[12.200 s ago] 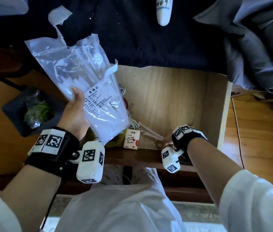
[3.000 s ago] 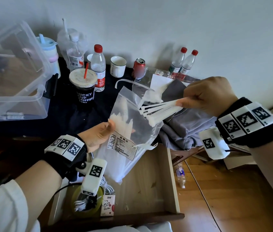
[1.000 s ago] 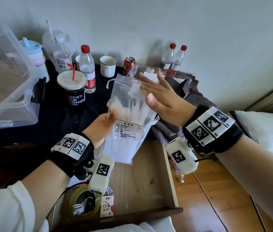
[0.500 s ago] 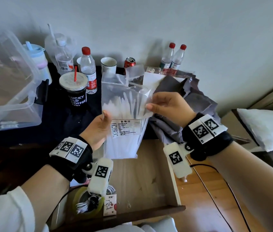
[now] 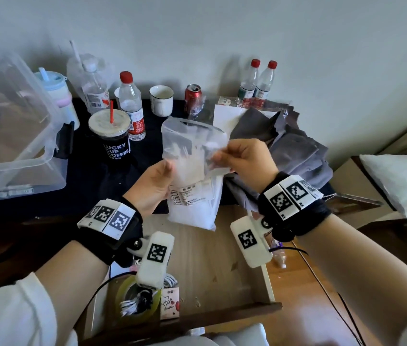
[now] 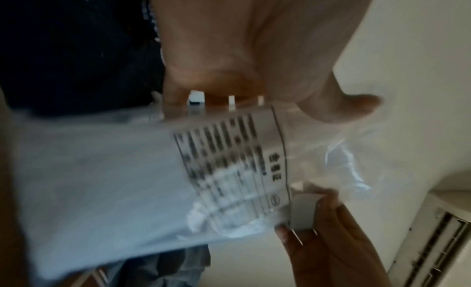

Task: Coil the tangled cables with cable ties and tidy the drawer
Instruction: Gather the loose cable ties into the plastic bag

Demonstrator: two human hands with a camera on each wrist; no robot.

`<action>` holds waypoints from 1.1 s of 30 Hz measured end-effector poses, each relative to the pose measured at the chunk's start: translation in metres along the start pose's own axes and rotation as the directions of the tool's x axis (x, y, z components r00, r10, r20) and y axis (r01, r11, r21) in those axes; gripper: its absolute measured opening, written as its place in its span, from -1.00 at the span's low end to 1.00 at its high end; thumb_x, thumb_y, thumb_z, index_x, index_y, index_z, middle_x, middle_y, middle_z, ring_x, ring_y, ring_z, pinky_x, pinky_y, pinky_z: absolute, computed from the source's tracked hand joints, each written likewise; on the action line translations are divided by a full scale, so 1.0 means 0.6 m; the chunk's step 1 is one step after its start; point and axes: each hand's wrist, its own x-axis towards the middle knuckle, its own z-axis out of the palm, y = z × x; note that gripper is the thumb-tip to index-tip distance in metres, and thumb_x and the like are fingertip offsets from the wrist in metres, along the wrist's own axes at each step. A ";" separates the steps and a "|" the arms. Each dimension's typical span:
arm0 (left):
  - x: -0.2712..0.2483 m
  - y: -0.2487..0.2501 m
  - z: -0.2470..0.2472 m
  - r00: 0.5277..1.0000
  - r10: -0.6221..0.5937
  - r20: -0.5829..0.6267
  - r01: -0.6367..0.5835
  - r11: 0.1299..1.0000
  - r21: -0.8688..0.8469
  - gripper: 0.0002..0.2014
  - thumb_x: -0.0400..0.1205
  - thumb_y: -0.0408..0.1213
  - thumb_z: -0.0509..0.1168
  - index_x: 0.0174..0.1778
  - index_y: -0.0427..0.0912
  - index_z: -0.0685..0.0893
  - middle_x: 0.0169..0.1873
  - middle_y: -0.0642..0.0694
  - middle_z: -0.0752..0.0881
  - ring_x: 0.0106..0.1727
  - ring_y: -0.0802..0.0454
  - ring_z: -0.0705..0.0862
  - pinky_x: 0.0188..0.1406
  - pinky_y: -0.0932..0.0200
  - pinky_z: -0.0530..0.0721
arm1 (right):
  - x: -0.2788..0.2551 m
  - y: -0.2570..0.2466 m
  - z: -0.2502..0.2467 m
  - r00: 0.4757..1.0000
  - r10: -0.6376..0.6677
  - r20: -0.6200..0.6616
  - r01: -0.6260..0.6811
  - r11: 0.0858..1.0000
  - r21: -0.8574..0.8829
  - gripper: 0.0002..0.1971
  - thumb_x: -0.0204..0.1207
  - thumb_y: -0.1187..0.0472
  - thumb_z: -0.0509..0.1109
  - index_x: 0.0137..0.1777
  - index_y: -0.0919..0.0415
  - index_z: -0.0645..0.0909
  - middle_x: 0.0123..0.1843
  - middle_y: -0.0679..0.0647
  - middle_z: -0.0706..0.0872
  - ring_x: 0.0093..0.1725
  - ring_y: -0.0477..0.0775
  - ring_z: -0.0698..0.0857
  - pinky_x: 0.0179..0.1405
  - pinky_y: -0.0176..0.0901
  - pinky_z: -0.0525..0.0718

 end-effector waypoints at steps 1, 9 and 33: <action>0.001 -0.001 -0.002 1.000 0.010 -0.018 -0.010 1.000 0.005 0.04 -0.05 0.55 0.38 0.19 -0.16 0.62 0.05 0.00 0.79 0.08 0.08 0.76 0.00 0.05 0.73 | 0.003 0.003 -0.006 1.000 0.004 -0.025 -0.003 1.000 0.012 -0.87 0.48 0.24 0.44 -0.29 0.17 0.73 -0.30 0.04 0.79 -0.29 0.03 0.73 -0.11 -0.06 0.69; 0.017 0.004 0.002 0.988 0.114 -0.106 -0.126 0.986 -0.106 -0.44 -0.01 0.38 0.55 -0.23 0.11 0.84 -0.20 0.09 0.83 -0.11 0.22 0.78 -0.21 0.32 0.70 | 0.000 0.016 -0.004 0.984 -0.007 -0.175 0.036 0.986 0.162 -0.84 0.47 0.20 0.45 -0.33 0.01 0.71 -0.27 0.12 0.81 -0.23 0.45 0.71 -0.12 0.23 0.68; -0.010 -0.040 0.040 0.983 -0.155 -0.098 0.144 0.983 -0.111 -0.58 0.60 0.11 -0.01 0.15 0.05 0.66 0.07 0.07 0.79 0.10 0.07 0.74 -0.12 0.15 0.72 | -0.083 0.121 0.055 0.944 0.229 0.238 -0.284 0.930 0.234 -0.71 0.32 0.48 0.52 -0.07 0.10 0.67 -0.16 -0.07 0.72 -0.16 -0.20 0.68 0.07 -0.22 0.66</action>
